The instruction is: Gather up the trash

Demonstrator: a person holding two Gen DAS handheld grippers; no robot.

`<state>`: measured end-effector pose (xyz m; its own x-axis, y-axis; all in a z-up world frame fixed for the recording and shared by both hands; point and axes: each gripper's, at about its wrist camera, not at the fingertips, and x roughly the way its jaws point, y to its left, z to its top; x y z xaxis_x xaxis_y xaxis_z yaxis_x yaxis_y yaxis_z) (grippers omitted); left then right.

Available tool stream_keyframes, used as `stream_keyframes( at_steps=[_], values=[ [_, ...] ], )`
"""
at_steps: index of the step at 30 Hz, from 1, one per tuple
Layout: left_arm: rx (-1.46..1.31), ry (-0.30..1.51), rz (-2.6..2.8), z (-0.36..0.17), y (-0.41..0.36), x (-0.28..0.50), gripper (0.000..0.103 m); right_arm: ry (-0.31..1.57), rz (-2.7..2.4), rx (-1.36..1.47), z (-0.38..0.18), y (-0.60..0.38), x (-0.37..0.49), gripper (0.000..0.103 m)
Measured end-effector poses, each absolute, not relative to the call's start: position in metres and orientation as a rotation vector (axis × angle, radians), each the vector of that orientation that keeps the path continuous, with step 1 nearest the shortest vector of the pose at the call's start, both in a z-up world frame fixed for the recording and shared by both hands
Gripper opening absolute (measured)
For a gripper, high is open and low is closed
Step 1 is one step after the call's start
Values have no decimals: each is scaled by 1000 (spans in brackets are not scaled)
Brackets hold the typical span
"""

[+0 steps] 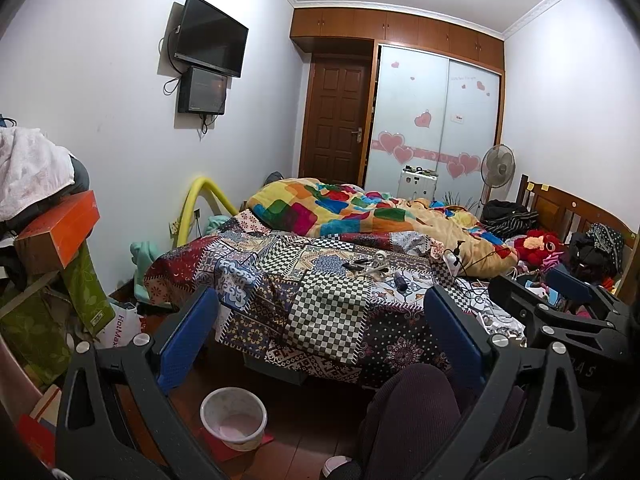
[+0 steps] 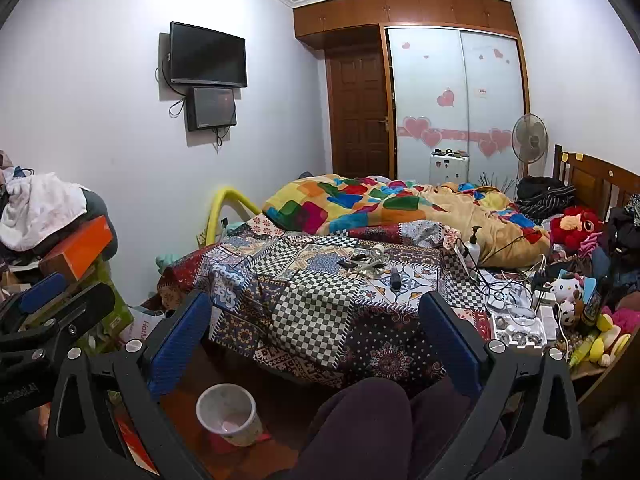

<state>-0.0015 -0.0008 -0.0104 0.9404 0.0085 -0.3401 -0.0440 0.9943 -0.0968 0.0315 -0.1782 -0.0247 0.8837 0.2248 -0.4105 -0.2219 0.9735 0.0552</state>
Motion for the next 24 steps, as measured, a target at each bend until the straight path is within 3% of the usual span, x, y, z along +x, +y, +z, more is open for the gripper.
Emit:
stream_keyframes(
  at_steps=[24],
  values=[
    [-106,348,44,-12,-4,12,103,433,235,-12,-25,-178,50,103]
  ],
)
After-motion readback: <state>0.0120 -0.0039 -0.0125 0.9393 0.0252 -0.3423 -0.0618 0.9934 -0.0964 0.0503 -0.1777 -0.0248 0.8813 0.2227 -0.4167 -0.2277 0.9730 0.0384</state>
